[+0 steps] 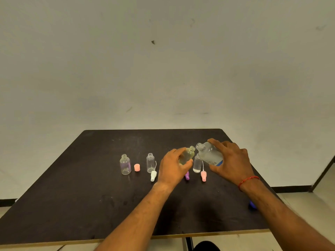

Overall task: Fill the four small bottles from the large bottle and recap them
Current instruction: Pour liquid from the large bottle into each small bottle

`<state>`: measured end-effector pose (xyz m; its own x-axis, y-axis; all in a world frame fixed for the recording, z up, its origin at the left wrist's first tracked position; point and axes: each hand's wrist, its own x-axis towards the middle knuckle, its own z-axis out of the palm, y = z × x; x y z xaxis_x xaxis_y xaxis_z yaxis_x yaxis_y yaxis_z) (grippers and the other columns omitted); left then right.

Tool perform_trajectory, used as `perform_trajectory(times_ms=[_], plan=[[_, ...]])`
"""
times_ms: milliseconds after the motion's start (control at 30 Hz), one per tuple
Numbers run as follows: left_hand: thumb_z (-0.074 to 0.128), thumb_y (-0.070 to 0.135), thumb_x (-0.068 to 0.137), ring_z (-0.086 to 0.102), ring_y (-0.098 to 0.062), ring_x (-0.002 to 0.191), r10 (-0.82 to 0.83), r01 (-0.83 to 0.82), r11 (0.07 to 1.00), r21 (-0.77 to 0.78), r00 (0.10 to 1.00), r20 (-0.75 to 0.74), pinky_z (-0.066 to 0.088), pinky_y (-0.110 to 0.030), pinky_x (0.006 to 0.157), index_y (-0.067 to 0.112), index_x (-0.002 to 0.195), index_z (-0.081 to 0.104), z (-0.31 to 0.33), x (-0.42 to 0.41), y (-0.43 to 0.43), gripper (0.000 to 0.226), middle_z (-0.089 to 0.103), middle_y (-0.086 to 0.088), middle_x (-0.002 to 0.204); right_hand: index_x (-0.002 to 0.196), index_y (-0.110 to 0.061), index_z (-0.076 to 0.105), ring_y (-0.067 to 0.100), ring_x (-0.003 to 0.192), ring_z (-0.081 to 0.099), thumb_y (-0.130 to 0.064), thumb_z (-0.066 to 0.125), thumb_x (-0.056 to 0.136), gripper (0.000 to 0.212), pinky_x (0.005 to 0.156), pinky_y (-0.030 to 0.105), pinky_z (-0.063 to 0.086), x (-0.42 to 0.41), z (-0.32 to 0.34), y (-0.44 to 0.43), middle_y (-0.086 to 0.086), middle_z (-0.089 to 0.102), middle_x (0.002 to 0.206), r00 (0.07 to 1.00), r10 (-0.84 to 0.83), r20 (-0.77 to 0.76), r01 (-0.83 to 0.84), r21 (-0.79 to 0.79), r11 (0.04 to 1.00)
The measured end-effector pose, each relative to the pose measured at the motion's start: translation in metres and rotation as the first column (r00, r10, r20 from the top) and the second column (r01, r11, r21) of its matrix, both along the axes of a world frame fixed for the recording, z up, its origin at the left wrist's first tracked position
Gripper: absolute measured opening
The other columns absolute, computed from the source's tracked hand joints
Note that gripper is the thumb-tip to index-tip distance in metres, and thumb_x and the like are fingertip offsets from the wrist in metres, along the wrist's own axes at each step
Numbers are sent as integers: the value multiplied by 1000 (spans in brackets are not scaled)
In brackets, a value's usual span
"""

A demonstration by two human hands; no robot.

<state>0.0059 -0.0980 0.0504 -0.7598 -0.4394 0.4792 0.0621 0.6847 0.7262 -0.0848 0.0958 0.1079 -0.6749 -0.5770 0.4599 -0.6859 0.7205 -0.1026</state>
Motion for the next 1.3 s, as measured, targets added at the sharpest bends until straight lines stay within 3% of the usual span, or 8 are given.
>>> perform_trajectory(times_ms=[367,867,1300], plan=[[72,40,88,60,-9,96,16,-15,997,-78,1000,7,55,-32,86,31,126,67,3,2,-2,39,66,10,104,143,-44,33,19,108,51,-51,73,71,83,87,41,42,-1,9,-2,-3,56,117,998,-12,-56,18,94,995],[75,39,88,61,-9,103,12,-11,999,-46,1000,23,56,-34,92,29,133,64,7,4,-8,47,67,9,113,148,-43,26,21,122,45,-52,70,79,83,96,42,35,-4,27,-3,-2,50,134,992,38,-118,-16,181,983],[75,39,88,61,-8,102,-11,11,1000,-6,1000,23,56,-36,92,30,130,66,3,8,-9,44,67,10,110,145,-45,30,21,116,48,-46,72,76,81,91,42,34,-8,38,-7,-4,53,125,980,80,-183,-28,271,962]])
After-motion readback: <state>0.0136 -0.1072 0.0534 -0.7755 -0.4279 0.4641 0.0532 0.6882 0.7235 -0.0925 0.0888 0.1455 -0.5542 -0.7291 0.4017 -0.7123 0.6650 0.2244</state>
